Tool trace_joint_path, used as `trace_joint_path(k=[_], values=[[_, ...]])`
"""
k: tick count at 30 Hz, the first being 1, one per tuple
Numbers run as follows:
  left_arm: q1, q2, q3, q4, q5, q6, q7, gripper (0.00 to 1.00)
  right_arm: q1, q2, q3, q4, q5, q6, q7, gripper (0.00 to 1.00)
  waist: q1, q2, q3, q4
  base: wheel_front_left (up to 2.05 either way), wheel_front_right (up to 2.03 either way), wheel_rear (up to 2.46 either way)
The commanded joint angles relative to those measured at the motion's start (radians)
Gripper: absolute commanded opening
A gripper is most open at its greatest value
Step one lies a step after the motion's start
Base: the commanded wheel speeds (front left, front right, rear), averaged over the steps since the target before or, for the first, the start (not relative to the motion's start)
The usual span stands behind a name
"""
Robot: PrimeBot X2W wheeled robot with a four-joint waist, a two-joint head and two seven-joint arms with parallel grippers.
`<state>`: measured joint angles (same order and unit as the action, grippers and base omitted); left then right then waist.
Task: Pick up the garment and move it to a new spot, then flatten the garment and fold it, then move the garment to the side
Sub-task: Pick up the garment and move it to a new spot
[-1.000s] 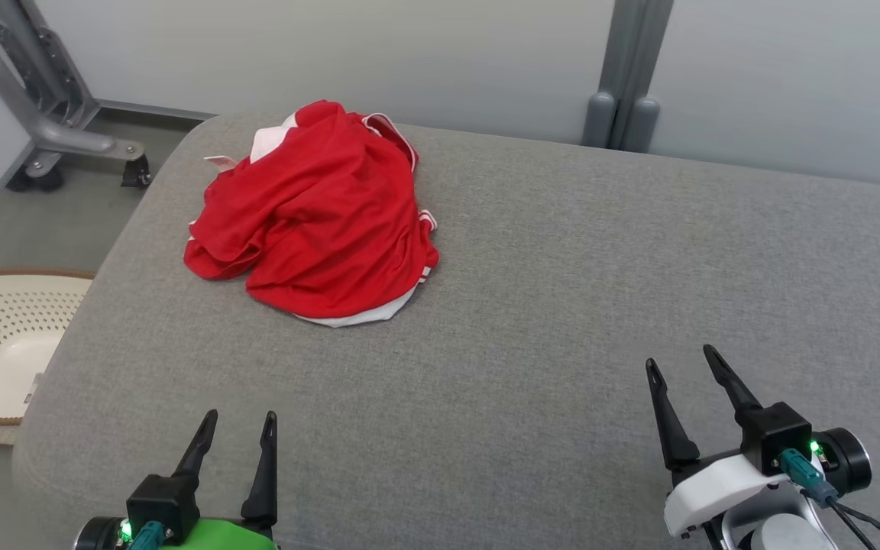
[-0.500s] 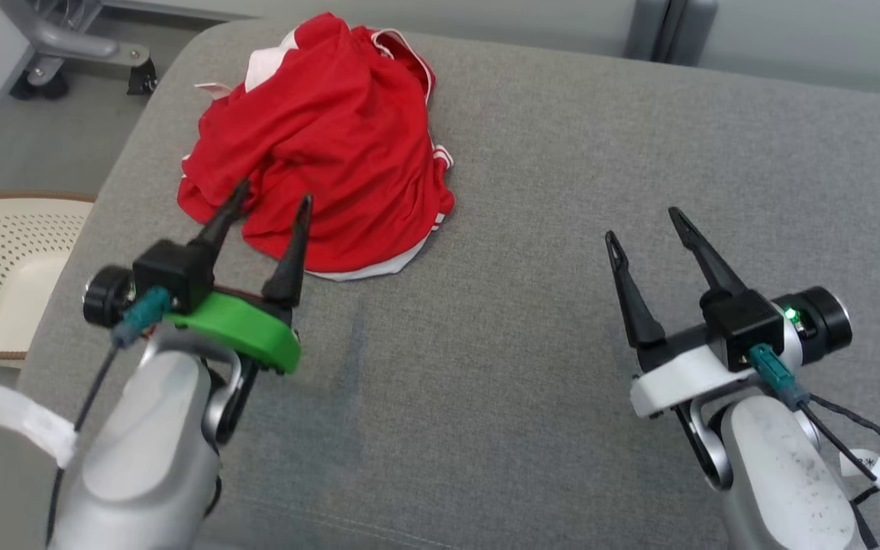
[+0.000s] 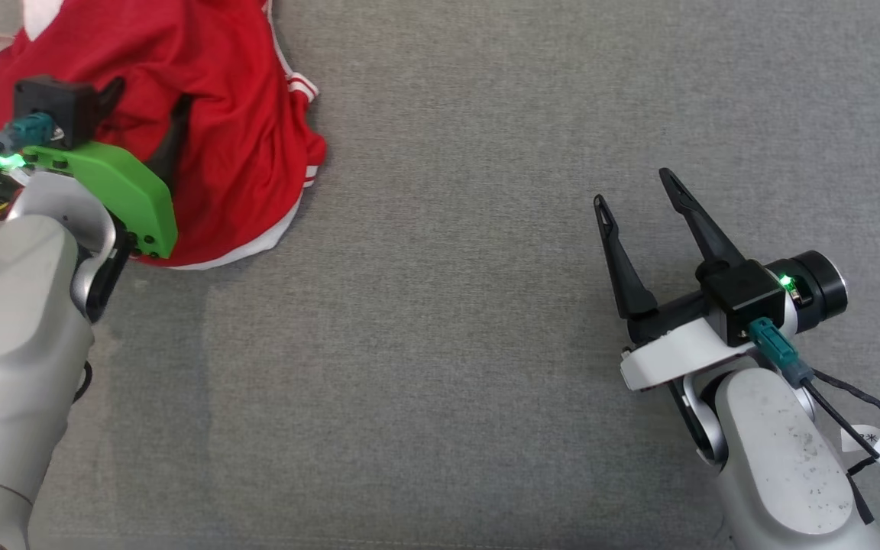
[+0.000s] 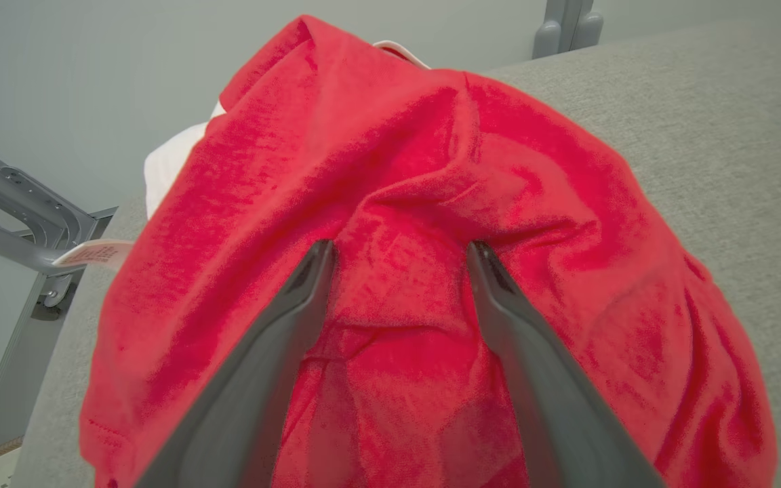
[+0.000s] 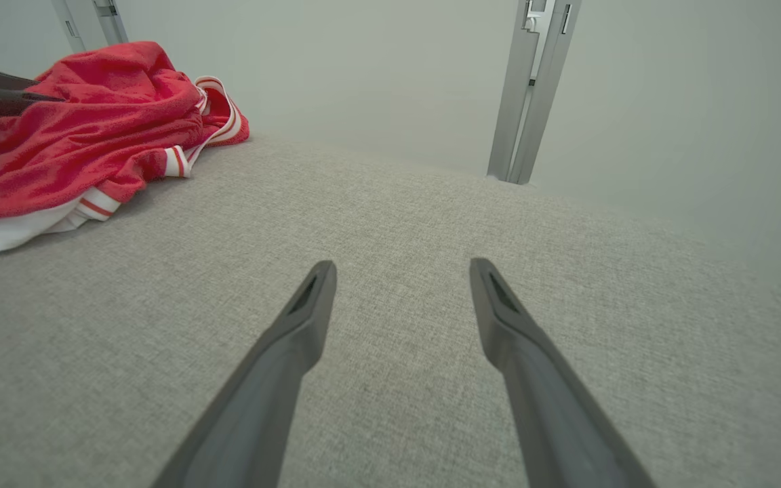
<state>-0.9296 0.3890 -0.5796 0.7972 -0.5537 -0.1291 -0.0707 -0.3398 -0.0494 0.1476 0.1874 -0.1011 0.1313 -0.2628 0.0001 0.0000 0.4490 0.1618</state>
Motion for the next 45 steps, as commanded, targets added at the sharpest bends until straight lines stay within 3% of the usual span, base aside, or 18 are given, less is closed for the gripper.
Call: trace_joint_path(k=[1,3,11,19,25,33,45], values=[[-0.023,0.009,-0.003,0.025,-0.006,-0.003,0.010,1.00,-0.017,-0.002,0.002,-0.007,0.009,-0.001,-0.003,1.00,-0.0001,0.0000,0.065,-0.084,0.00,0.00,0.00],[-0.040,0.009,-0.003,0.064,-0.018,-0.003,0.017,0.01,-0.012,-0.002,0.004,-0.008,0.015,-0.001,-0.003,1.00,-0.0001,0.0000,0.059,-0.090,0.00,0.00,0.00],[-0.069,0.019,-0.018,0.111,-0.008,0.007,-0.027,0.00,0.048,-0.002,-0.032,0.001,0.032,-0.001,-0.003,1.00,-0.0001,0.0000,0.000,-0.076,0.00,0.00,0.00],[-0.062,0.072,0.026,0.036,-0.041,0.033,-0.057,0.00,0.103,-0.002,-0.044,0.012,0.062,-0.001,-0.003,1.00,-0.0001,0.0000,-0.086,-0.051,0.00,0.00,0.00],[-0.071,0.154,0.078,-0.103,-0.083,0.045,-0.015,0.00,0.120,-0.002,-0.040,0.013,0.079,-0.001,-0.003,1.00,-0.0001,0.0000,-0.127,-0.046,0.00,0.00,0.00],[-0.013,0.249,0.129,-0.332,-0.133,0.095,0.080,0.00,0.148,-0.002,-0.037,0.016,0.110,-0.001,-0.003,1.00,-0.0001,0.0000,-0.169,-0.063,0.00,0.00,0.00],[0.086,0.309,0.154,-0.715,-0.206,0.145,0.185,0.00,0.173,-0.002,-0.047,0.011,0.134,-0.001,-0.003,1.00,-0.0001,0.0000,-0.206,-0.116,0.00,0.00,0.00]])
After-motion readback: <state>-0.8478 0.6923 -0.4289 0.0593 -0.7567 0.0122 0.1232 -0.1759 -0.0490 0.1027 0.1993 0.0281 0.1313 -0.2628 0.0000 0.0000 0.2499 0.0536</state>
